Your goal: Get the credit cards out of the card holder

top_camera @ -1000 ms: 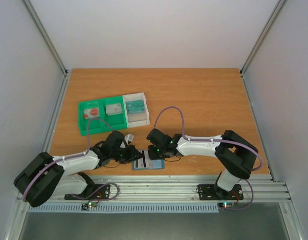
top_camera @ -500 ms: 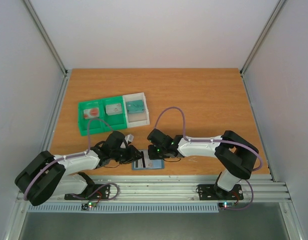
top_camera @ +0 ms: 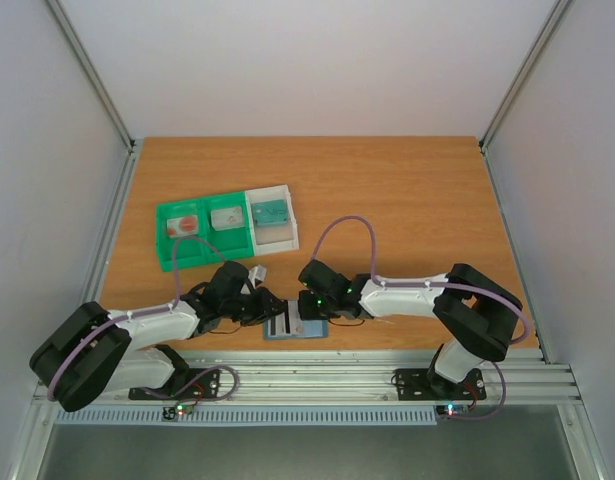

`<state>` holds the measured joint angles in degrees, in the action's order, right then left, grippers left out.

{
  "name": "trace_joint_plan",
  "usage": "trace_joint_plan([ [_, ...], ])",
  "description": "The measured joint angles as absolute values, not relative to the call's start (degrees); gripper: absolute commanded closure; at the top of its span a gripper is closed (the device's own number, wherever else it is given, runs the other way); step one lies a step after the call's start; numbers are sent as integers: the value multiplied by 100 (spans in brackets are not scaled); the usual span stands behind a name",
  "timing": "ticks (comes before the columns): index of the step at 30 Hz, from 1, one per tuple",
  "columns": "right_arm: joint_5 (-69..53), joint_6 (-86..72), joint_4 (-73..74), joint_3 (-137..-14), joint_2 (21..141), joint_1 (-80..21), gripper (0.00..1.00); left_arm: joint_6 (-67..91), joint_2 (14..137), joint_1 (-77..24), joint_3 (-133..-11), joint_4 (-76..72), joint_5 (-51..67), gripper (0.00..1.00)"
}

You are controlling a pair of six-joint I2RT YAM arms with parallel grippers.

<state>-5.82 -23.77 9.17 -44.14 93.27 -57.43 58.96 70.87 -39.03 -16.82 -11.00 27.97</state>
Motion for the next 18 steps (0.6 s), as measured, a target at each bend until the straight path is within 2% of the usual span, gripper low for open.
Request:
trace_joint_plan([
  [4, -556, -2397, 943, -4342, 9236, -5743, 92, 5977, 7087, -3903, -1675, -1177, 2783, 99],
  [12, -548, -2338, 882, -4268, 9177, -5743, 90, 5959, 7017, -3903, -1669, -1092, 2652, 100],
  [18, -508, -2084, 1107, -4158, 8860, -5743, 89, 5946, 6401, -3903, -1662, -563, 2377, 99],
])
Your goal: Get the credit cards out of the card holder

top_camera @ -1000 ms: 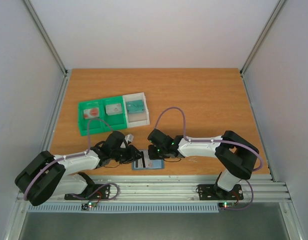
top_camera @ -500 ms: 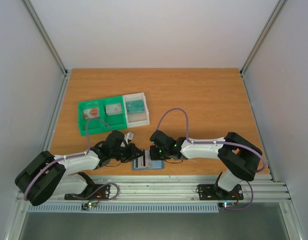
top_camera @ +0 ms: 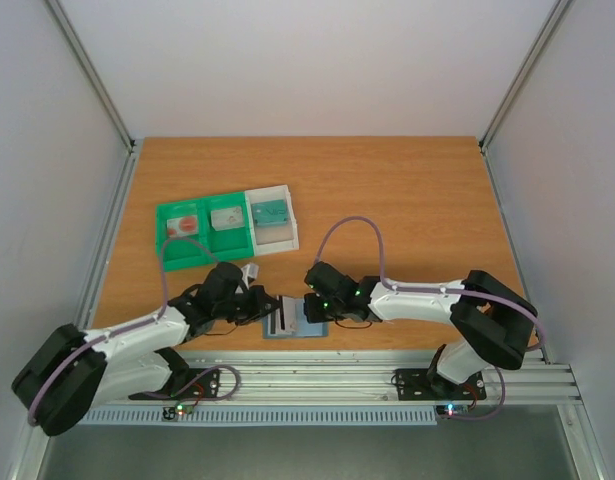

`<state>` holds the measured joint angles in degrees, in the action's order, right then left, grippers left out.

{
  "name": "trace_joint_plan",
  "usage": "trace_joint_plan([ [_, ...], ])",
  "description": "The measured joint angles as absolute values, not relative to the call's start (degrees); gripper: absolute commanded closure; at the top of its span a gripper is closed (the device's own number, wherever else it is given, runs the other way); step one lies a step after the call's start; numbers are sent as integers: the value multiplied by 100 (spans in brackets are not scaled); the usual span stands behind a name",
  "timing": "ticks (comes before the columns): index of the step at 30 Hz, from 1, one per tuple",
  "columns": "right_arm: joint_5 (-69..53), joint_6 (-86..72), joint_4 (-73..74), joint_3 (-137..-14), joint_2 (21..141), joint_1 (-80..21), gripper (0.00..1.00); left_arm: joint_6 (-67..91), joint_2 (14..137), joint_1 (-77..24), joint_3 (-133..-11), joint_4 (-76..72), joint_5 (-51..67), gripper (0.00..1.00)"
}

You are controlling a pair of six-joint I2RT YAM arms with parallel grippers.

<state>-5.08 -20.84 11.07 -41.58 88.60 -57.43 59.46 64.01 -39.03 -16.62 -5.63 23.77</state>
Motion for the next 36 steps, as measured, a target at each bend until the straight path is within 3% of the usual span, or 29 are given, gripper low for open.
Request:
trace_joint_plan([
  [9, -449, -1219, 1227, -4143, 8071, -5743, 87, 5782, 5164, -3903, -2093, 996, 1503, 100],
  [18, -567, 128, 926, -4174, 7190, -5743, 82, 5468, 4860, -3903, -2982, 1916, 1168, 99],
  [24, -735, 1258, 434, -4075, 6556, -5857, 83, 5529, 4545, -3903, -3096, 2143, 1197, 100],
  [36, -475, 4163, -329, -3433, 5859, -6615, 70, 6292, 4329, -3903, -3240, 2171, 1538, 99],
])
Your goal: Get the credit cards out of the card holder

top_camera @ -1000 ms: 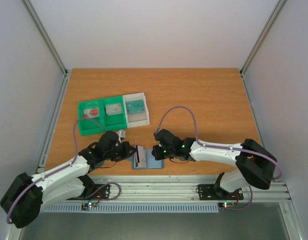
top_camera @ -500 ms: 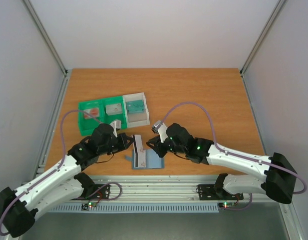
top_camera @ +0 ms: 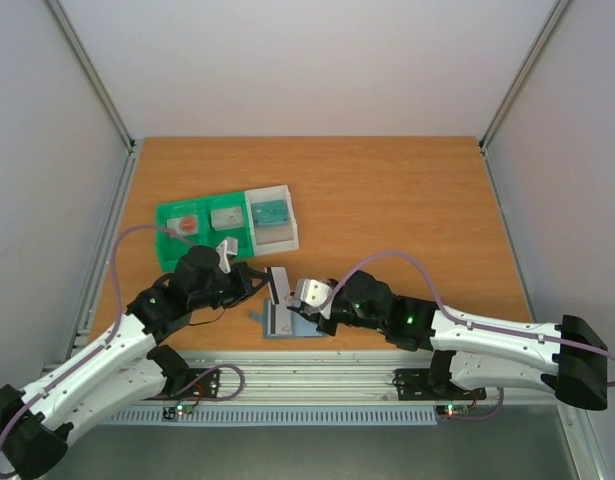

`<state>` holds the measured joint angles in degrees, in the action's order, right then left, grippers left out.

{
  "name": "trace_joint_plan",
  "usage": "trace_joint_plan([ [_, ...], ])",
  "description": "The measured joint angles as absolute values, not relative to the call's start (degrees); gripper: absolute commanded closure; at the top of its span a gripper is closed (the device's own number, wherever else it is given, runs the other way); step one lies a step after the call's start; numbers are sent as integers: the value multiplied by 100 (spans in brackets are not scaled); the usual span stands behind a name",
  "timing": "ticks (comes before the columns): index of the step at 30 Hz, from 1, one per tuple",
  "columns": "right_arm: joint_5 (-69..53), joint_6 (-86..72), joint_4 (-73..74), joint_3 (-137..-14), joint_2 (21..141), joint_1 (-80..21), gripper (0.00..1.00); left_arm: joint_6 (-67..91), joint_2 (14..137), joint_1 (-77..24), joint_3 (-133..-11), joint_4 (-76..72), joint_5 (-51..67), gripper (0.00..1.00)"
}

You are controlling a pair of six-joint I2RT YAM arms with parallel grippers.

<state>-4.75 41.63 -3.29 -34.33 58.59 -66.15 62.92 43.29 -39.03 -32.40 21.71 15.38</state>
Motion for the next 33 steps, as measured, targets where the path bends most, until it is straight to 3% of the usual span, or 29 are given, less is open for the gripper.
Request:
trace_joint_plan([
  [2, -362, 4460, -322, -3433, 5863, -6716, 62, 6396, 4289, -3903, -3301, 2163, 1544, 100],
  [9, -183, 5074, -355, -3435, 5931, -6834, 55, 6945, 4036, -3903, -3306, 2147, 1492, 100],
  [19, 580, 5601, -301, -3573, 6139, -7004, 54, 7636, 3835, -3903, -3297, 2047, 1476, 100],
  [25, 1015, 5843, -410, -3610, 6296, -7096, 63, 8031, 3712, -3903, -3111, 1778, 1525, 100],
  [27, 1168, 5920, -513, -3612, 6307, -7126, 70, 8184, 3653, -3903, -2987, 1688, 1546, 100],
  [31, 1389, 6069, -685, -3612, 6307, -7185, 96, 8412, 3597, -3896, -2818, 1520, 1562, 99],
  [33, 1505, 6117, -714, -3612, 6307, -7225, 99, 8534, 3592, -3889, -2738, 1374, 1562, 99],
])
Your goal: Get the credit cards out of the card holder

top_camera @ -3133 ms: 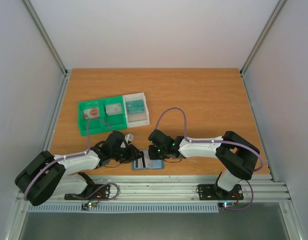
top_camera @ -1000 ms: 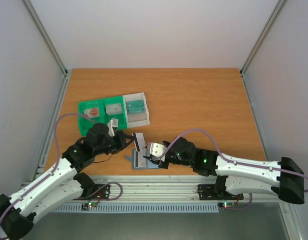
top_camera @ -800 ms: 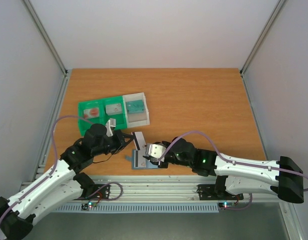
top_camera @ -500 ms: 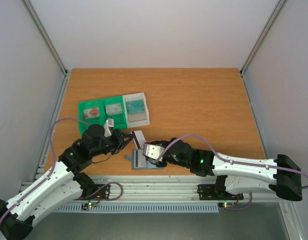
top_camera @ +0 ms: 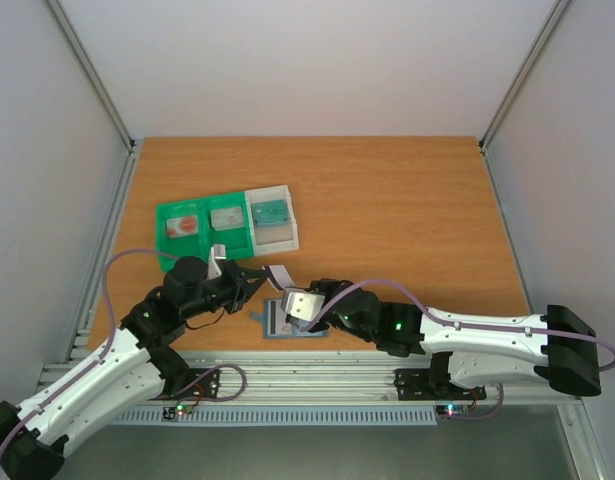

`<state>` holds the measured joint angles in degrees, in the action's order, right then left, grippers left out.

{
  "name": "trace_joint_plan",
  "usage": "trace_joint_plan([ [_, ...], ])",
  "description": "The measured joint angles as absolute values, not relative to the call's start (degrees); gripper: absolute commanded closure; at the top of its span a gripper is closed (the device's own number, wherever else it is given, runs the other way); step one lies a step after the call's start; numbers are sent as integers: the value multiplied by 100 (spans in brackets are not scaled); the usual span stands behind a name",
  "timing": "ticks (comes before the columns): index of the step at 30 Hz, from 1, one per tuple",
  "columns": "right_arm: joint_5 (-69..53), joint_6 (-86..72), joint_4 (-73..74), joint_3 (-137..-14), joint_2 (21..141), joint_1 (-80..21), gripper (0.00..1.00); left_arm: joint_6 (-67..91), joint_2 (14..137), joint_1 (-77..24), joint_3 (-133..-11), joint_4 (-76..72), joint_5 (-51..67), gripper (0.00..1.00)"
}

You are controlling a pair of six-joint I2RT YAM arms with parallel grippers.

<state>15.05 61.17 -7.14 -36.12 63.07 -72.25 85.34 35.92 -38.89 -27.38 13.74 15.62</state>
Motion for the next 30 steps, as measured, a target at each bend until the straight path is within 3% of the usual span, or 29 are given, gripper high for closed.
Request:
trace_joint_plan([
  [1, 1546, 6154, -711, -3612, 6307, -7247, 99, 8584, 3588, -3889, -2687, 1288, 1566, 99],
  [6, 1715, 6184, -690, -3612, 6237, -7299, 99, 8803, 3522, -3896, -2569, 1100, 1610, 71],
  [15, 2126, 5063, 200, -4095, 5999, -7299, 99, 8044, 3030, -3903, -2630, 1236, 1326, 37],
  [21, 2357, 3474, 1599, -5137, 6187, -7299, 99, 6820, 2783, -3903, -2985, 1837, 1157, 28],
  [30, 1964, 843, 2283, -5614, 5959, -7299, 99, 5721, 2453, -3903, -3205, 1990, 1439, 36],
])
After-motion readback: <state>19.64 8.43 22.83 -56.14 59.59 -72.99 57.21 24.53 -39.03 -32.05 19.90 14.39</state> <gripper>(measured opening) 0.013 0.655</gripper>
